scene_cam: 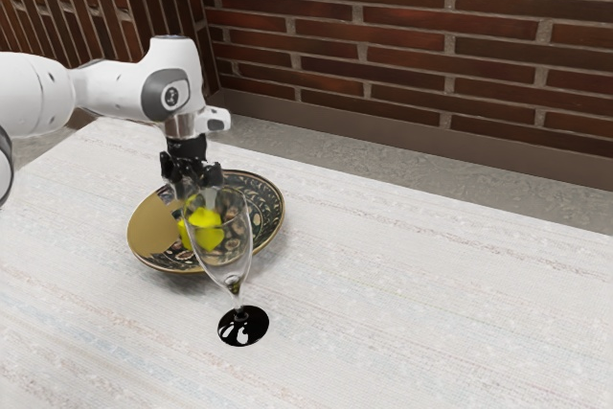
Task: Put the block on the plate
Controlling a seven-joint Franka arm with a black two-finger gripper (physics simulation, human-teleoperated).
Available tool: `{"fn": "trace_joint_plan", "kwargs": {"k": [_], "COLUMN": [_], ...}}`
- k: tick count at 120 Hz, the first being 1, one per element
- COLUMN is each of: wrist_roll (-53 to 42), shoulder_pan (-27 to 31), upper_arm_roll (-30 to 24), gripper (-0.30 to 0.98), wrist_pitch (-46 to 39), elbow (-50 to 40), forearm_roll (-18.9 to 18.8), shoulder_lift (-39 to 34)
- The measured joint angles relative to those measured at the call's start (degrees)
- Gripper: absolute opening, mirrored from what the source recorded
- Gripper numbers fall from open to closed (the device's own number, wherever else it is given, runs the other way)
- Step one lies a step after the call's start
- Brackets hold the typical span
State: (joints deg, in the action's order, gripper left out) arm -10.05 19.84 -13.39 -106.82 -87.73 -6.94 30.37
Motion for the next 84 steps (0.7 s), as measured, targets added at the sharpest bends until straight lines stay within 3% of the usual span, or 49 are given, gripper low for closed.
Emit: {"fn": "trace_joint_plan", "kwargs": {"k": [32, 52, 84], "wrist_roll": [-0.27, -0.44, -0.65], "shoulder_pan": [-4.26, -12.73, -13.52], "upper_arm_roll": [0.02, 6.29, 6.33], "gripper": [0.66, 0.68, 0.68], "wrist_pitch": [2.65, 6.62, 10.08], "elbow": [-2.54, -0.5, -0.96], "forearm_roll": [2.06, 3.0, 4.14], "shoulder_lift": [-10.96, -16.64, -25.46]}}
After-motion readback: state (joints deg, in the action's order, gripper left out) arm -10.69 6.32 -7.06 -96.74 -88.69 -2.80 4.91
